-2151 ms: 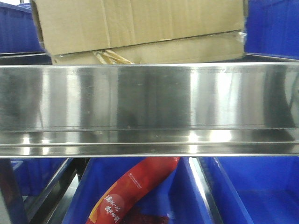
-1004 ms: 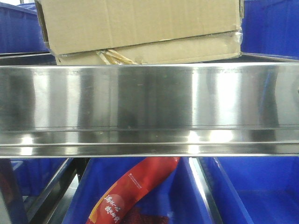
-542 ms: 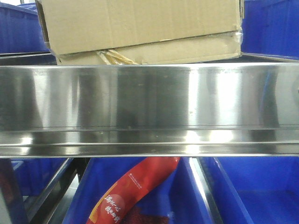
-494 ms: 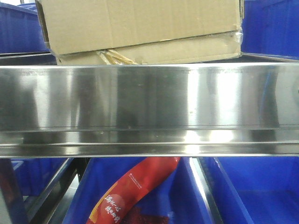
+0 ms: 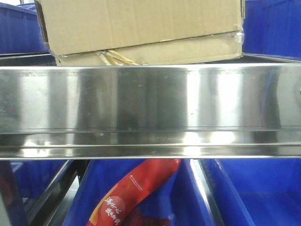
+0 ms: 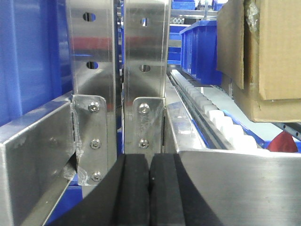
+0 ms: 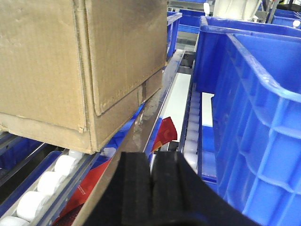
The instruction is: Stack two boxes on right shelf middle
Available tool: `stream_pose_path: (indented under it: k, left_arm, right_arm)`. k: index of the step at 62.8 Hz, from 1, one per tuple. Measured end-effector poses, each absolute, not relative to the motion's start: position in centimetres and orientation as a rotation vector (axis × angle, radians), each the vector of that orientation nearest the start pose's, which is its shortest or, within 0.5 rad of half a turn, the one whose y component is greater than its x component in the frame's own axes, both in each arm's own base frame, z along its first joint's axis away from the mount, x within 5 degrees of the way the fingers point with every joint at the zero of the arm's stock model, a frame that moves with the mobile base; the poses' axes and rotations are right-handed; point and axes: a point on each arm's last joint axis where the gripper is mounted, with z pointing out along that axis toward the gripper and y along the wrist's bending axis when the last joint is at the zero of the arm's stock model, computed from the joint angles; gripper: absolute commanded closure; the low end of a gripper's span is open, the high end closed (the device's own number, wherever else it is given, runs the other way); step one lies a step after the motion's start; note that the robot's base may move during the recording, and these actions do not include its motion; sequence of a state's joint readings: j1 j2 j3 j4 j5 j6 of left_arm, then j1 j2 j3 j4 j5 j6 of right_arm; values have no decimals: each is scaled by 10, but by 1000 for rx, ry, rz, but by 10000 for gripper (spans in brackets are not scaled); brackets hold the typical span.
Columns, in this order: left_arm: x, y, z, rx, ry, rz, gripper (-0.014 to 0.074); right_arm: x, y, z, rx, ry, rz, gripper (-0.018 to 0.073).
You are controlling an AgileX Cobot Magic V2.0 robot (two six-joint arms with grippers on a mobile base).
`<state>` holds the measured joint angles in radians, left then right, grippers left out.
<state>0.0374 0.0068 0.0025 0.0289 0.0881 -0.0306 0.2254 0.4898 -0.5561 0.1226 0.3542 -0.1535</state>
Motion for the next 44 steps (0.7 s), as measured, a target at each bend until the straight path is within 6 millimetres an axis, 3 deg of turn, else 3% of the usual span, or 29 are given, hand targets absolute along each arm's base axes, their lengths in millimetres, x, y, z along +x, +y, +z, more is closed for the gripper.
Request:
stream_pose_path:
  k: [44]
  left_arm:
    - [57,2,205,-32,1567,30,708]
  right_arm:
    - [99,27,332,-258,1751,177,712]
